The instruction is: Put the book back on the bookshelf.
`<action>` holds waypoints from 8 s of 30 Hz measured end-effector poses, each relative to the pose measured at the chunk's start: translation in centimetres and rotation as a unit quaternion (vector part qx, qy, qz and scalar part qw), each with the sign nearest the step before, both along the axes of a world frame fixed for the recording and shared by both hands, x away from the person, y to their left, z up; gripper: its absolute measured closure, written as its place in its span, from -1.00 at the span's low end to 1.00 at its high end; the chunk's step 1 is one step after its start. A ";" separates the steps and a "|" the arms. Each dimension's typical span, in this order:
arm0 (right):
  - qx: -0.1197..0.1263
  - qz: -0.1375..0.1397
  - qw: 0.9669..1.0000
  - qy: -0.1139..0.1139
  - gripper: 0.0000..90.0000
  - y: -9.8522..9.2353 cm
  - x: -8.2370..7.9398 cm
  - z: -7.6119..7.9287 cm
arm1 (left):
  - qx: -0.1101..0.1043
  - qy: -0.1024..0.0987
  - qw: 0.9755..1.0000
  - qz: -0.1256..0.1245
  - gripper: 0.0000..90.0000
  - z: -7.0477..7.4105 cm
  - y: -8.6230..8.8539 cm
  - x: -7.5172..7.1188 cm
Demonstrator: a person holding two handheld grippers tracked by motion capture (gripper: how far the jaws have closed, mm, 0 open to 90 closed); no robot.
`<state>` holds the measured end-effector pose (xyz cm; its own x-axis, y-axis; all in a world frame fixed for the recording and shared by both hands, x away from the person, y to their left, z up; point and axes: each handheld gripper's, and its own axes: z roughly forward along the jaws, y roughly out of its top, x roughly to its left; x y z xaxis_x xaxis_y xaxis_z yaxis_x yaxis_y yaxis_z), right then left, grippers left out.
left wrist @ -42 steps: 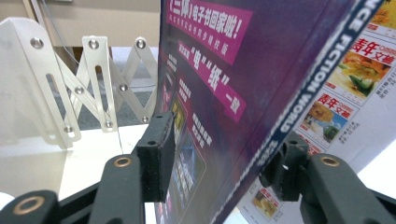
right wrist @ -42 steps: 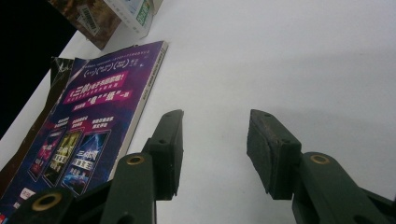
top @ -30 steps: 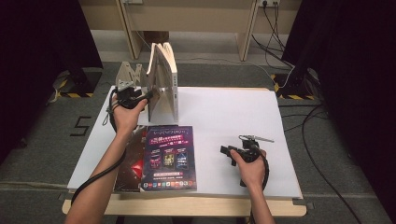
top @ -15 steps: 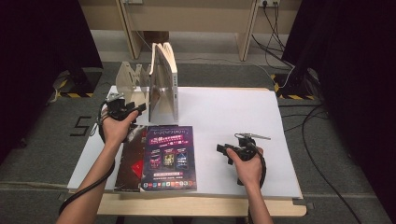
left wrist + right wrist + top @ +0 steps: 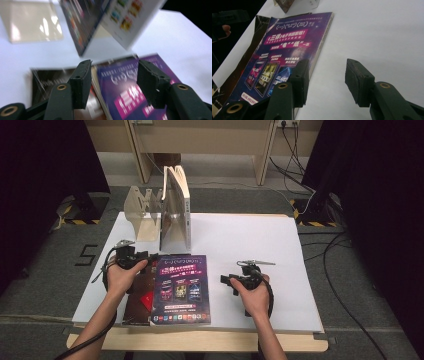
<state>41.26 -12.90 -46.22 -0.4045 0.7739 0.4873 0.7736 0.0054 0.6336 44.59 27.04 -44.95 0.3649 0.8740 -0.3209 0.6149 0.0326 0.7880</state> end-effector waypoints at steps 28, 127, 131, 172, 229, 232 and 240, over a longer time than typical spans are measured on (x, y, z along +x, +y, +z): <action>-0.048 0.069 0.995 0.048 0.19 5.9 1.8 -0.6 | -0.024 0.055 0.997 -0.040 0.07 -3.5 -0.3 -3.6; -0.009 0.064 0.992 0.113 0.23 10.8 4.6 -2.1 | -0.116 0.134 0.983 -0.052 0.77 -5.2 2.4 -3.8; -0.007 0.055 0.993 0.107 0.23 11.1 5.0 -2.2 | -0.112 0.131 0.984 -0.053 0.77 -5.2 2.5 -3.9; 0.017 0.102 0.988 0.114 0.73 11.9 5.9 -0.1 | -0.081 0.126 0.986 -0.070 0.70 -4.6 1.9 -3.3; 0.065 0.028 0.989 -0.132 0.86 8.6 -0.4 9.8 | -0.043 0.018 0.994 -0.096 -0.22 2.3 -2.8 -6.1; 0.068 0.026 0.987 -0.140 0.86 9.1 -0.5 10.2 | -0.046 0.011 0.994 -0.101 -0.22 2.8 -3.0 -6.3; 0.065 0.021 0.986 -0.153 0.86 10.6 -0.4 10.9 | -0.072 -0.010 0.990 -0.118 -0.21 4.6 -4.9 -6.5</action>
